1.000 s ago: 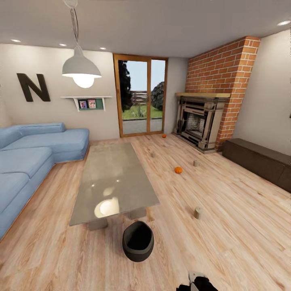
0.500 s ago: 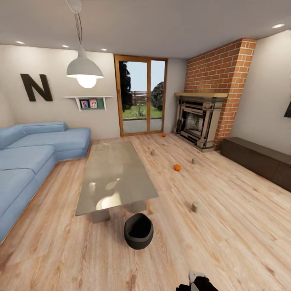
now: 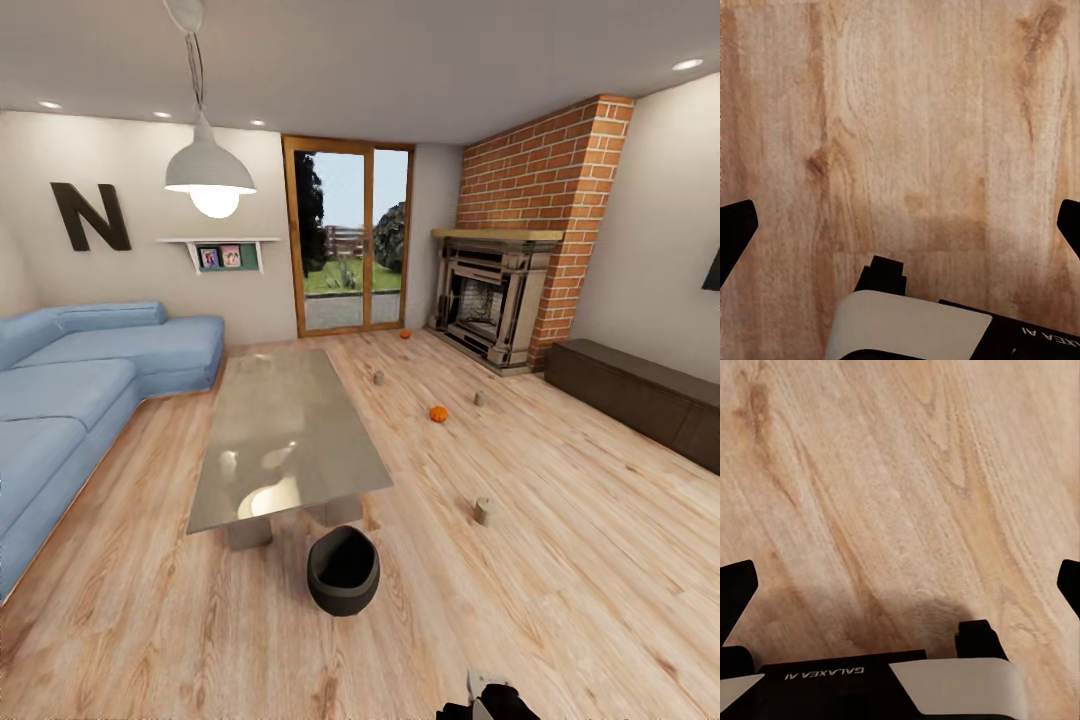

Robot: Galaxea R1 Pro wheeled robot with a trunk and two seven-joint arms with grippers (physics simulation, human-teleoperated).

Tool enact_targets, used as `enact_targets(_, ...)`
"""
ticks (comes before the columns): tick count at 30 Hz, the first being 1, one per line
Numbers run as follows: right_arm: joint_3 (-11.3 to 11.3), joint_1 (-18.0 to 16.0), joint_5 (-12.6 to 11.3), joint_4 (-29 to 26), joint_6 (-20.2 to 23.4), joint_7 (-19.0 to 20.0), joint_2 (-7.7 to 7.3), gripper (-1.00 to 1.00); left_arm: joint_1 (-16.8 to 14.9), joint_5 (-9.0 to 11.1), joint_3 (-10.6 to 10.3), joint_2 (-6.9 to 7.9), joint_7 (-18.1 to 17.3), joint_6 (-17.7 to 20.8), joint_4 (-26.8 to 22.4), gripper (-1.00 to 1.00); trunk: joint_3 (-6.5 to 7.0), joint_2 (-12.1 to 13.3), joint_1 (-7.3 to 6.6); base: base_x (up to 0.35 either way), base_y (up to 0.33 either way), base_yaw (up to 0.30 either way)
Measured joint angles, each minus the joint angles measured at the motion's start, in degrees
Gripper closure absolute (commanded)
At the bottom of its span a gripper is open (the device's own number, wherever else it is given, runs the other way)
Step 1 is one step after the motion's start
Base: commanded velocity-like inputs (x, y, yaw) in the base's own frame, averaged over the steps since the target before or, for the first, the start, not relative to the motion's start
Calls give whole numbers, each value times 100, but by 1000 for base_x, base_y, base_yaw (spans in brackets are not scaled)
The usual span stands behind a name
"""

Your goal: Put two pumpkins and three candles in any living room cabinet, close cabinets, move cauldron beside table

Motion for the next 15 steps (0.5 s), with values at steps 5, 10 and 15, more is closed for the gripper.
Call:
enact_targets(5,-3,0,-1,4,-7,0,-9,-100,-2,0,5,32,-15,0,-1,-100,0,0,0,-198,159,0)
enact_targets(10,-7,0,0,4,-7,0,-10,-100,0,0,1,37,-17,0,-1,-100,0,0,0,-120,95,0)
enact_targets(15,-2,0,7,4,-6,5,-11,-100,0,0,0,37,-18,0,-1,-100,0,0,0,-14,11,0)
